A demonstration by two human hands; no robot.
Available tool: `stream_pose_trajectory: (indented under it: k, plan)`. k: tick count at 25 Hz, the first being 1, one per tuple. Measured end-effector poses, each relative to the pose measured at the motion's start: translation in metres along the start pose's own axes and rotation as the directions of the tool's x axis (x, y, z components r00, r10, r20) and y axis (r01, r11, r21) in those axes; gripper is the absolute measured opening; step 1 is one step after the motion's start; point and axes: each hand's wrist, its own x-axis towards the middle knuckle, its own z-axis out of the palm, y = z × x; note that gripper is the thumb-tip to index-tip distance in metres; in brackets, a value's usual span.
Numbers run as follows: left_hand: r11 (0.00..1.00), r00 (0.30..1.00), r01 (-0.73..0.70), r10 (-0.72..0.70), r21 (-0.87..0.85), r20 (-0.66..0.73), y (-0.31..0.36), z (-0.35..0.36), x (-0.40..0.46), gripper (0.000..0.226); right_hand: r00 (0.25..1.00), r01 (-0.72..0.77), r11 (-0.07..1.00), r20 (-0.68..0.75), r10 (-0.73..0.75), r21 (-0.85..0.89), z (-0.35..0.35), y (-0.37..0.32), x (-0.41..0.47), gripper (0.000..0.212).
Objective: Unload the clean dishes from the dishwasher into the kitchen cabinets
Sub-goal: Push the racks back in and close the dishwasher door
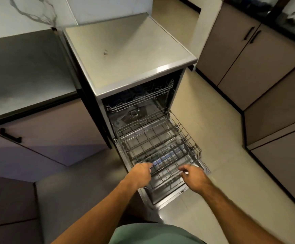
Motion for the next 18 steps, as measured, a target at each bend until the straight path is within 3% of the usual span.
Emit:
stream_pose_trajectory:
  k: [4,11,14,18]
  plan:
    - [0.999,1.0,-0.027,0.028,-0.035,0.014,0.029,-0.014,0.029,0.048,0.999,-0.001,1.0,-0.054,0.002,0.009,-0.025,0.004,0.024,0.028]
    - [0.98,0.998,0.05,-0.056,-0.195,-0.023,0.049,-0.012,0.061,0.045,0.994,0.096,0.992,0.068,-0.091,-0.086,-0.04,0.019,0.074,0.025]
    - [0.944,0.98,0.138,-0.174,-0.299,-0.095,0.058,0.004,0.072,0.039,0.983,0.136,0.989,0.131,-0.128,-0.058,-0.055,0.033,0.105,0.024]
    - [0.796,0.908,0.291,-0.405,-0.531,-0.11,0.088,0.024,0.079,0.04,0.954,0.219,0.976,0.212,-0.211,-0.014,-0.071,0.057,0.144,0.026]
